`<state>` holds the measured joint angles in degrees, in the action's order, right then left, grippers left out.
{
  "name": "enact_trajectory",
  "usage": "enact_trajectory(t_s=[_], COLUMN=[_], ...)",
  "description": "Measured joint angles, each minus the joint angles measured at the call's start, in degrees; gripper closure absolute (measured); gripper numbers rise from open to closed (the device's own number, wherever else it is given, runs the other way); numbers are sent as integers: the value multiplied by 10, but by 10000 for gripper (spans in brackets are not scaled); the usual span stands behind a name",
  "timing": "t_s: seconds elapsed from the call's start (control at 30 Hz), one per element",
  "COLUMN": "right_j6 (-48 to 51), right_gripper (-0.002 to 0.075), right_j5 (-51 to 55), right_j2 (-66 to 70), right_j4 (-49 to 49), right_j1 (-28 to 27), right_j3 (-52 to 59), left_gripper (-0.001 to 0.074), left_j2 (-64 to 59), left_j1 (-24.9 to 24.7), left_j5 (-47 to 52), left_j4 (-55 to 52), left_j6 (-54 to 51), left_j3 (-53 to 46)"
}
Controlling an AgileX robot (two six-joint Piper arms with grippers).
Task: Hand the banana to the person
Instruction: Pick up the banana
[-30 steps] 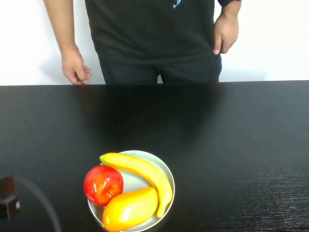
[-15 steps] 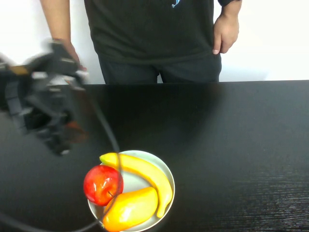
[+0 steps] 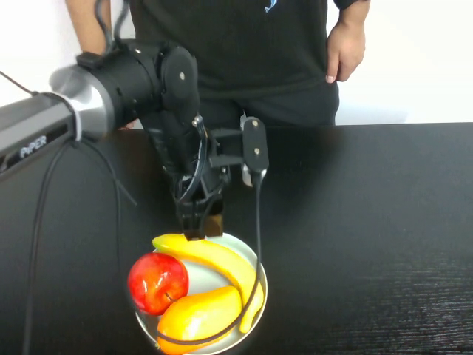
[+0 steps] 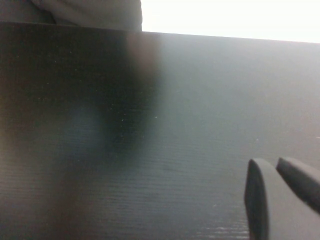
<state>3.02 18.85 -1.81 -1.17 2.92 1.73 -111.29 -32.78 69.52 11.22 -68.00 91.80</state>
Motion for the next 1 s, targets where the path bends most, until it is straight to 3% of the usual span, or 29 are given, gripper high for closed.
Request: enact_trajectory(t_s=[0.13, 0.27, 0.47, 0.67, 1.0], right_j6=[0, 0, 0, 0, 0], right_gripper=[734, 734, 734, 734, 734], right_j5=[0, 0, 0, 0, 0], right_j2=[0, 0, 0, 0, 0], right_j4=[0, 0, 0, 0, 0], right_j1=[0, 0, 0, 0, 0], right_j3=[0, 0, 0, 0, 0], left_gripper=[316, 236, 220, 223, 277], left_j2=[-7, -7, -8, -8, -33], left_j1=[-2, -9, -19, -29, -29], left_j5=[-3, -28, -123, -185, -186], left_j4=[-16, -46, -66, -64, -57], left_j6=[-41, -87, -131, -156, -164], left_j3=[-1, -38, -109, -120, -120])
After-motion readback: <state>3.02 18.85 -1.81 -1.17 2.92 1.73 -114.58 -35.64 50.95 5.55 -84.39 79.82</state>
